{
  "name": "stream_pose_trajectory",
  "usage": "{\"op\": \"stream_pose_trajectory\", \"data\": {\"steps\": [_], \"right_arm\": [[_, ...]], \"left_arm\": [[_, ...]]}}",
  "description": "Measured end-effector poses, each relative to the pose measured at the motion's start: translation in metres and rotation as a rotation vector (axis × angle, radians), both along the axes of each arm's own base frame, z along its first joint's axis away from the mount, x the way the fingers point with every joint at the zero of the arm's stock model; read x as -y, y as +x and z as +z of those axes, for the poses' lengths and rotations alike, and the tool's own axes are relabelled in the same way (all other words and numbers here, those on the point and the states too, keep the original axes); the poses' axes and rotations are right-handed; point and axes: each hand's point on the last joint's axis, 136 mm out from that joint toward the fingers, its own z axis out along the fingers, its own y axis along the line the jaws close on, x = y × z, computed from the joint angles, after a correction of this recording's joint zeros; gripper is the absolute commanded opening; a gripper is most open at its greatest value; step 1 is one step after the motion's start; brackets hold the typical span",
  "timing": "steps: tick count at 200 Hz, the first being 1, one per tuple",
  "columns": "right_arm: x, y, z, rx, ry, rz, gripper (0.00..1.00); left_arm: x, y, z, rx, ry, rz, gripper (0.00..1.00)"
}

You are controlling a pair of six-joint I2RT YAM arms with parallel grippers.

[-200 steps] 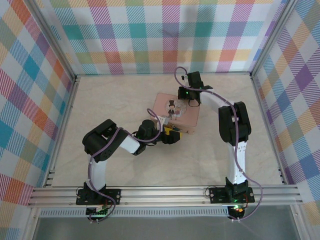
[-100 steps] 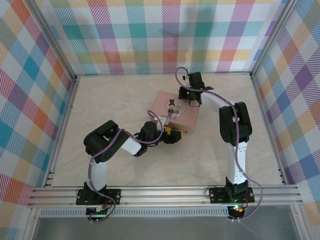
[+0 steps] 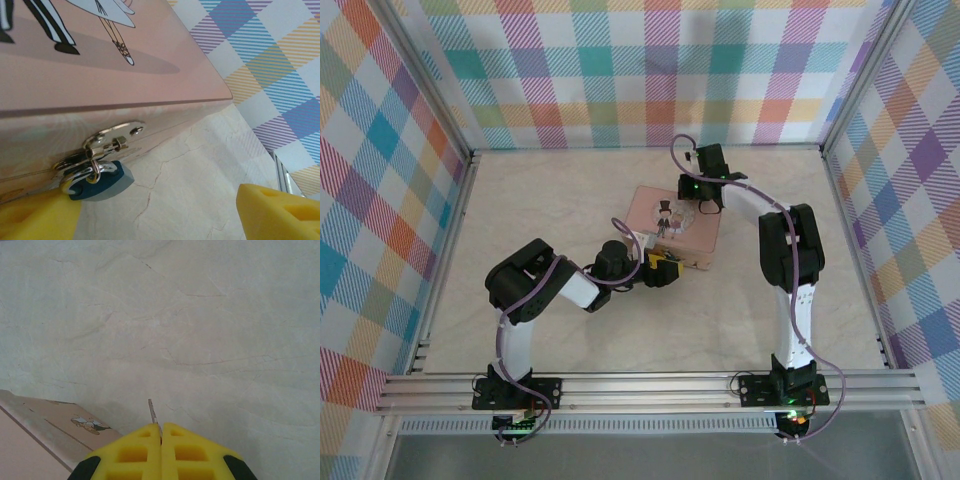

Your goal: Unlock a padlock with a key

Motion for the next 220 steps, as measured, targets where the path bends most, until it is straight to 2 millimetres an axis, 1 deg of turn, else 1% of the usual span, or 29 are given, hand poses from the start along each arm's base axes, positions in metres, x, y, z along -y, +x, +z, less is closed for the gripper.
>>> {"op": "stream_pose_trajectory", "data": {"steps": [24,56,92,110,125,134,147,163,180,199,212,220], "right_arm": [[0.005,-0.003,0.000,-0.018,-0.024,-0.017,0.00],[0.019,-0.012,0.003,-0.053,-0.074,-0.062,0.00],[0.042,-0.014,0.023,-0.038,-0.122,-0.135,0.00],[0.058,-0.014,0.039,-0.020,-0.137,-0.191,0.00],[0.077,-0.016,0.052,-0.008,-0.153,-0.258,0.00],[0.091,-0.021,0.058,-0.008,-0.161,-0.307,0.00],[0.111,-0.033,0.060,-0.026,-0.178,-0.370,0.00],[0.131,-0.051,0.055,-0.060,-0.203,-0.432,0.00],[0.145,-0.068,0.040,-0.113,-0.233,-0.475,0.00],[0.147,-0.085,0.016,-0.180,-0.246,-0.481,0.00],[0.144,-0.096,0.002,-0.223,-0.242,-0.465,0.00],[0.139,-0.099,-0.003,-0.243,-0.236,-0.452,0.00]], "left_arm": [[-0.001,-0.001,-0.002,-0.003,0.004,0.001,0.83],[-0.003,-0.001,-0.004,-0.005,0.009,0.009,0.83],[-0.003,0.000,-0.004,-0.005,0.010,0.012,0.83],[-0.003,0.000,-0.004,-0.005,0.010,0.012,0.84],[-0.003,0.000,-0.004,-0.005,0.010,0.012,0.84],[-0.003,0.000,-0.004,-0.005,0.010,0.012,0.84],[-0.003,0.000,-0.004,-0.005,0.010,0.012,0.85],[-0.004,0.000,-0.004,-0.005,0.010,0.015,0.85],[-0.004,0.002,-0.004,-0.004,0.011,0.022,0.86],[-0.005,0.002,-0.004,-0.004,0.011,0.025,0.86],[-0.006,0.003,-0.004,-0.003,0.012,0.028,0.86],[-0.006,0.004,-0.004,-0.003,0.012,0.030,0.86]]}}
